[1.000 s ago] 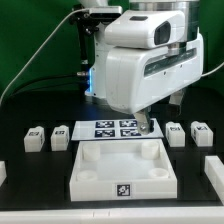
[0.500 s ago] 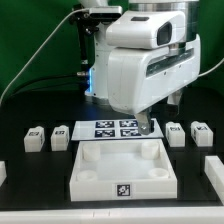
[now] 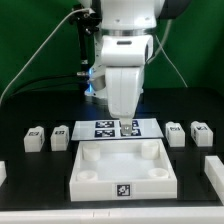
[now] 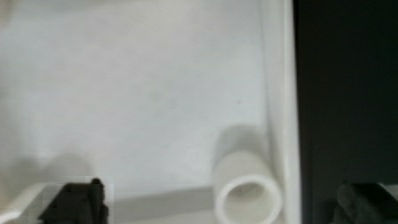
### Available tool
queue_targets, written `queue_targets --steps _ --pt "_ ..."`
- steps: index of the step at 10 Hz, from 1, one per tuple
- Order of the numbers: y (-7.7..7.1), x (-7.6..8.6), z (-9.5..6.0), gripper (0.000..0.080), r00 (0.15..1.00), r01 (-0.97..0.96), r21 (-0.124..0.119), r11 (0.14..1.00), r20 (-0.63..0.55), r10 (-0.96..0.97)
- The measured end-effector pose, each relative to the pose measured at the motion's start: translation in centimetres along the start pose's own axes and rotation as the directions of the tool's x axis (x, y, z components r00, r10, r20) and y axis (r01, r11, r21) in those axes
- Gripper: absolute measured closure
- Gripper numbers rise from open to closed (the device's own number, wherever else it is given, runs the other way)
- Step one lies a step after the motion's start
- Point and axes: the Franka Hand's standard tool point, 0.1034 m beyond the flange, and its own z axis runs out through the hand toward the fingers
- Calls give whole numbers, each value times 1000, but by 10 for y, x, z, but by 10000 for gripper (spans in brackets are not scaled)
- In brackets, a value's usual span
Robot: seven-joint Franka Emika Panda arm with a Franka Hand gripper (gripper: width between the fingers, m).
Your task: Assemble one leg
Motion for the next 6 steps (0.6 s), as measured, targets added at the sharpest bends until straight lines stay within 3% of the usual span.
queue_targets --steps 1,3,6 --pt "-3 -4 7 150 1000 19 -11 1000 -5 -19" --pt "-9 -11 24 150 1000 2 10 1000 -10 -2" --pt "-15 -8 49 150 1000 -1 3 1000 -24 1"
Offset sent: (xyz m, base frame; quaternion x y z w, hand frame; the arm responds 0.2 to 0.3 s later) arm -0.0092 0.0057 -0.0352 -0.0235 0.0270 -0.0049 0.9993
